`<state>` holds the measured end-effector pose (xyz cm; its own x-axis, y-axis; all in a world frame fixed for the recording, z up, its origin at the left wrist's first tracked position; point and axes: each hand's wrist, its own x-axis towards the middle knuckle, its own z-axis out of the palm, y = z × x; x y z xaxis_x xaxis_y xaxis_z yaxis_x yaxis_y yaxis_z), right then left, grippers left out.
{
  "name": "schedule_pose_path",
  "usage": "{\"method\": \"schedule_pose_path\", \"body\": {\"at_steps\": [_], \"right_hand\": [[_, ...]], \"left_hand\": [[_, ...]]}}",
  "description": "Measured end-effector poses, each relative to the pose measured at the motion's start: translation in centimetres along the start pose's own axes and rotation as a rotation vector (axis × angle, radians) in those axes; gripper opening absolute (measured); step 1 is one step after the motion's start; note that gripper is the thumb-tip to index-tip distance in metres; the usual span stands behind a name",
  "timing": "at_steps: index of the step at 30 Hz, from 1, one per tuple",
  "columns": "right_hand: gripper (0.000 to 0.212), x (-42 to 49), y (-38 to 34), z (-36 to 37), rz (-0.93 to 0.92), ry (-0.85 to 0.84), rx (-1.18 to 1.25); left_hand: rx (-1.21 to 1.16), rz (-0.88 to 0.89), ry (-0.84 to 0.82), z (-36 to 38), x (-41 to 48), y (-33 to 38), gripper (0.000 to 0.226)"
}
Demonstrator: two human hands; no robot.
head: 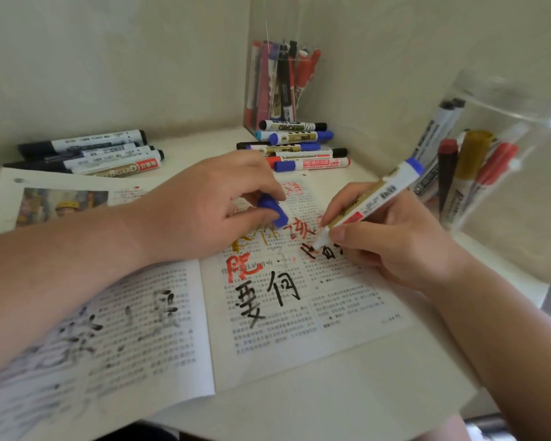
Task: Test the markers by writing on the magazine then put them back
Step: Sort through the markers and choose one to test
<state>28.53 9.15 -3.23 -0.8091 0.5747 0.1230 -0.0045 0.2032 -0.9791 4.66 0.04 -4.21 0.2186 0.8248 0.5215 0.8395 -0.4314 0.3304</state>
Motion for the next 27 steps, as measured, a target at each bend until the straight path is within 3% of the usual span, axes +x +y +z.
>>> {"method": "schedule_pose_path", "body": {"at_steps": [7,11,17,20,23,27], "right_hand": [[0.007,-0.1,-0.1,-0.2,-0.002,0.021,-0.076],[0.006,-0.2,-0.4,-0.7,-0.012,0.076,-0.040],[0.017,-0.8,-0.9,-1.2,0.072,-0.030,-0.085],[0.011,-1.4,-0.2,-0.4,0.092,0.042,-0.094],[0.010,-1.5,0.0,0.0,0.041,0.117,-0.118],[0.012,-1.7,-0.2,0.4,-0.027,0.053,-0.225]], "left_hand": [[0.156,0.030,-0.155,0.6,0.1,-0.7,0.034],[0.188,0.046,-0.154,0.6,0.2,-0.6,0.042],[0.083,0.004,-0.045,0.0,-0.1,-0.1,0.021],[-0.019,-0.028,0.050,-0.2,0.0,0.2,0.014],[-0.057,-0.054,0.009,0.0,0.1,0.2,0.017],[-0.053,-0.037,-0.055,0.2,-0.1,0.1,0.018]]}}
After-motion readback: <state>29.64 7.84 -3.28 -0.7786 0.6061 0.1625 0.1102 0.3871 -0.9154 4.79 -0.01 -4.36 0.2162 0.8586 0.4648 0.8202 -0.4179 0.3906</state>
